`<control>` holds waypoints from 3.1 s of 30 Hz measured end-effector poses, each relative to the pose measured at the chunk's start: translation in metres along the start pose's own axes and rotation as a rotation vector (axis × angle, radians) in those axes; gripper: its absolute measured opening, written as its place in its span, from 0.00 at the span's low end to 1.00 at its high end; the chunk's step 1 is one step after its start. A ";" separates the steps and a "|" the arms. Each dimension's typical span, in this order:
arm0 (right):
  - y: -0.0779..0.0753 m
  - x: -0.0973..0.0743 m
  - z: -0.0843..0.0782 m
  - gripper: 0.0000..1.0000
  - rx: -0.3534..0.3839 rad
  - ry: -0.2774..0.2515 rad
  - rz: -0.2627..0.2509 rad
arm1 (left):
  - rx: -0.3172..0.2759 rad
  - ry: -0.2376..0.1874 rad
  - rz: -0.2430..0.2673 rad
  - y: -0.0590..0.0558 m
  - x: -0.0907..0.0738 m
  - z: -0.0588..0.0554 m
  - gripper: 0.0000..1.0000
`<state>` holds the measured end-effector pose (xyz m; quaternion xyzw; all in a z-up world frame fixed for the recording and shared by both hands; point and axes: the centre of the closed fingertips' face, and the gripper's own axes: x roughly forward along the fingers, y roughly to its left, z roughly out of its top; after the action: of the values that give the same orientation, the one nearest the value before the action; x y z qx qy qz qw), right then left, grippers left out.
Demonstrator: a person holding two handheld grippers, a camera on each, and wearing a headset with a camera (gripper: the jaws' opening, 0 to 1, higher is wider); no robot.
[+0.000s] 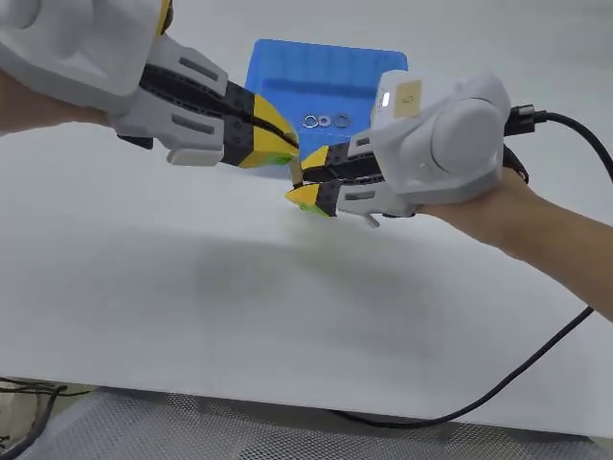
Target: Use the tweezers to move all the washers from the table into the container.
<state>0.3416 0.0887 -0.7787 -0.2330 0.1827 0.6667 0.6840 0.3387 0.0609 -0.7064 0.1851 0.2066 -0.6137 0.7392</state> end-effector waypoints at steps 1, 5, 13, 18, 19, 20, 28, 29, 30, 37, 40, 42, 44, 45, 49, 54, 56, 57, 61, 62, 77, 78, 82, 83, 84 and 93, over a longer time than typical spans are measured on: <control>0.000 0.000 0.000 0.12 0.002 0.000 0.001 | -0.001 0.001 0.001 0.000 0.000 -0.001 0.05; 0.000 0.002 -0.003 0.12 0.005 0.004 0.005 | -0.001 0.006 0.003 0.001 0.001 -0.003 0.05; 0.001 0.002 -0.005 0.12 0.014 0.007 0.010 | -0.006 0.009 0.002 0.002 0.003 -0.005 0.05; 0.002 0.002 -0.004 0.12 0.013 0.004 0.011 | 0.007 0.014 0.004 0.002 0.003 -0.006 0.05; 0.002 0.003 -0.004 0.12 0.013 0.003 0.012 | 0.006 0.014 0.004 0.002 0.003 -0.006 0.05; 0.003 0.003 -0.003 0.12 0.012 0.002 0.013 | 0.007 0.015 0.005 0.002 0.002 -0.006 0.05; 0.004 0.004 -0.003 0.12 0.009 0.004 0.014 | 0.000 0.010 0.013 0.001 0.001 -0.007 0.05; 0.004 0.005 -0.003 0.12 0.006 0.006 0.013 | 0.003 0.011 0.014 0.001 0.001 -0.008 0.05; 0.004 0.005 -0.004 0.12 0.004 0.010 0.013 | 0.011 0.018 0.014 0.001 0.002 -0.009 0.05; 0.005 0.004 -0.005 0.12 0.012 0.007 0.014 | -0.005 0.013 0.007 -0.001 0.004 -0.008 0.05; 0.005 0.004 -0.006 0.12 0.017 0.007 0.015 | -0.008 0.012 0.005 -0.002 0.005 -0.007 0.05; 0.005 0.005 -0.007 0.11 0.024 0.009 0.014 | -0.016 0.007 0.004 -0.002 0.007 -0.006 0.05; 0.004 0.005 -0.008 0.11 0.028 0.009 0.014 | -0.023 0.000 0.004 -0.002 0.008 -0.006 0.05; 0.004 0.005 -0.008 0.11 0.029 0.008 0.012 | -0.025 -0.001 0.004 -0.002 0.008 -0.005 0.05; 0.004 0.004 -0.008 0.11 0.035 0.013 0.009 | -0.012 0.000 0.003 -0.003 0.010 -0.004 0.05; 0.005 0.003 -0.008 0.11 0.029 0.014 0.014 | -0.015 0.003 -0.002 -0.004 0.007 -0.004 0.05; 0.005 0.002 -0.006 0.11 0.027 0.012 0.012 | -0.015 0.002 -0.002 -0.004 0.006 -0.002 0.05; 0.004 0.002 -0.006 0.11 0.026 0.012 0.012 | -0.015 0.001 -0.003 -0.004 0.005 -0.001 0.05; 0.002 -0.001 -0.001 0.11 0.020 0.008 0.013 | -0.018 -0.001 -0.004 -0.003 0.002 0.003 0.05; 0.002 -0.002 0.001 0.11 0.017 0.005 0.012 | -0.027 -0.005 -0.002 -0.001 0.001 0.006 0.05; -0.014 -0.029 0.030 0.11 -0.013 -0.041 -0.056 | 0.027 -0.020 0.013 0.009 -0.015 0.040 0.05; -0.016 -0.032 0.033 0.11 -0.016 -0.044 -0.063 | 0.029 -0.021 0.014 0.010 -0.016 0.041 0.05; -0.023 -0.039 0.041 0.11 -0.020 -0.059 -0.086 | 0.052 -0.030 0.020 0.015 -0.020 0.052 0.05; -0.025 -0.041 0.042 0.11 -0.025 -0.059 -0.091 | 0.053 -0.030 0.021 0.017 -0.021 0.054 0.05; -0.028 -0.042 0.043 0.11 -0.030 -0.059 -0.098 | 0.066 -0.030 0.025 0.019 -0.021 0.056 0.05; -0.052 -0.049 0.051 0.11 -0.054 -0.064 -0.137 | 0.109 -0.030 0.032 0.036 -0.022 0.068 0.05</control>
<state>0.3881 0.0763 -0.7053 -0.2418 0.1264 0.6300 0.7271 0.3763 0.0497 -0.6367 0.2189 0.1587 -0.6150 0.7407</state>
